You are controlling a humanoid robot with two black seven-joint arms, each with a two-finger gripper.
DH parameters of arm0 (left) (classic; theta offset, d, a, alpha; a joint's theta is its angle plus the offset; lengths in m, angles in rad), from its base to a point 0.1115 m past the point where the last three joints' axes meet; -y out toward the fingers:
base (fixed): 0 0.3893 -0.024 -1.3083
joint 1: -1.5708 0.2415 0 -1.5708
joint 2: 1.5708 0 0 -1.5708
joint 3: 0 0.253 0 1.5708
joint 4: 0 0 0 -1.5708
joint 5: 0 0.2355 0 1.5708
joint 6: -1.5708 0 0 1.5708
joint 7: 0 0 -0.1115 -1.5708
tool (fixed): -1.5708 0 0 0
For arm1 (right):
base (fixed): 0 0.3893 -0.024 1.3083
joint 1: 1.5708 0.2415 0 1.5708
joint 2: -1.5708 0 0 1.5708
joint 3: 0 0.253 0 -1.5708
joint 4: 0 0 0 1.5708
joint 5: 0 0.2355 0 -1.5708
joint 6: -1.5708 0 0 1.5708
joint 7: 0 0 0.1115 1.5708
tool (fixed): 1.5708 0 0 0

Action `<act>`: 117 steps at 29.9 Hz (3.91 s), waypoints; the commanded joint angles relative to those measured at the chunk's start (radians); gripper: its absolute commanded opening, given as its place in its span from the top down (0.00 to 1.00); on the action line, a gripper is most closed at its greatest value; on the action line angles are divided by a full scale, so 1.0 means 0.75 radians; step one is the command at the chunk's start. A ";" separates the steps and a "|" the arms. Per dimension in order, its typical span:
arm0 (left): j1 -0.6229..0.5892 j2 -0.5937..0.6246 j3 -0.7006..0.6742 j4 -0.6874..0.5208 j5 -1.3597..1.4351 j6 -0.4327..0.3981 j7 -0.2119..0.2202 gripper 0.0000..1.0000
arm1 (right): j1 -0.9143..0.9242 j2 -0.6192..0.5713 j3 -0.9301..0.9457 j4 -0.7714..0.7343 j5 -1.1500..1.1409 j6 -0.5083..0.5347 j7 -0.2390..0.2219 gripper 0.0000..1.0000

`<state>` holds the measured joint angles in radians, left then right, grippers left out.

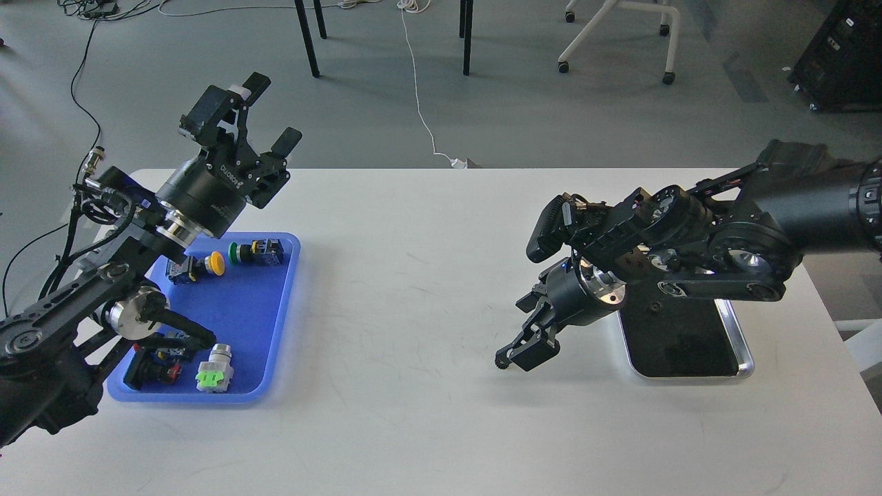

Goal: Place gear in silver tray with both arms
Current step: 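Reach the right gripper down toward the black gear on the table, then close the right gripper on the black gear and lift it, then carry the gear over the silver tray with the right gripper, then lower the gear into the silver tray and open the right gripper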

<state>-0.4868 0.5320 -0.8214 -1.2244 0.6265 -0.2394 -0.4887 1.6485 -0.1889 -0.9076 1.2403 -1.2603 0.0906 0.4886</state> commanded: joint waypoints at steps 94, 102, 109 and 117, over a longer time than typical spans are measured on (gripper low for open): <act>-0.005 -0.026 -0.019 -0.020 -0.001 -0.004 0.000 0.02 | 0.042 -0.327 -0.262 -0.165 -0.003 -0.139 0.000 0.82; -0.007 -0.055 -0.013 -0.020 0.001 -0.004 0.003 0.02 | -0.087 -0.423 -0.281 -0.295 -0.005 -0.139 0.000 0.82; -0.005 -0.053 -0.013 -0.020 0.001 -0.004 0.003 0.02 | -0.218 -0.368 -0.287 -0.492 -0.003 -0.139 0.000 0.81; -0.005 -0.049 -0.013 -0.020 0.001 -0.004 0.003 0.02 | -0.306 -0.298 -0.285 -0.617 0.007 -0.141 0.000 0.81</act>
<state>-0.4913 0.4936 -0.8314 -1.2395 0.6275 -0.2424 -0.4863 1.4355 -0.4261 -1.1228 0.7996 -1.2569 -0.0146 0.4888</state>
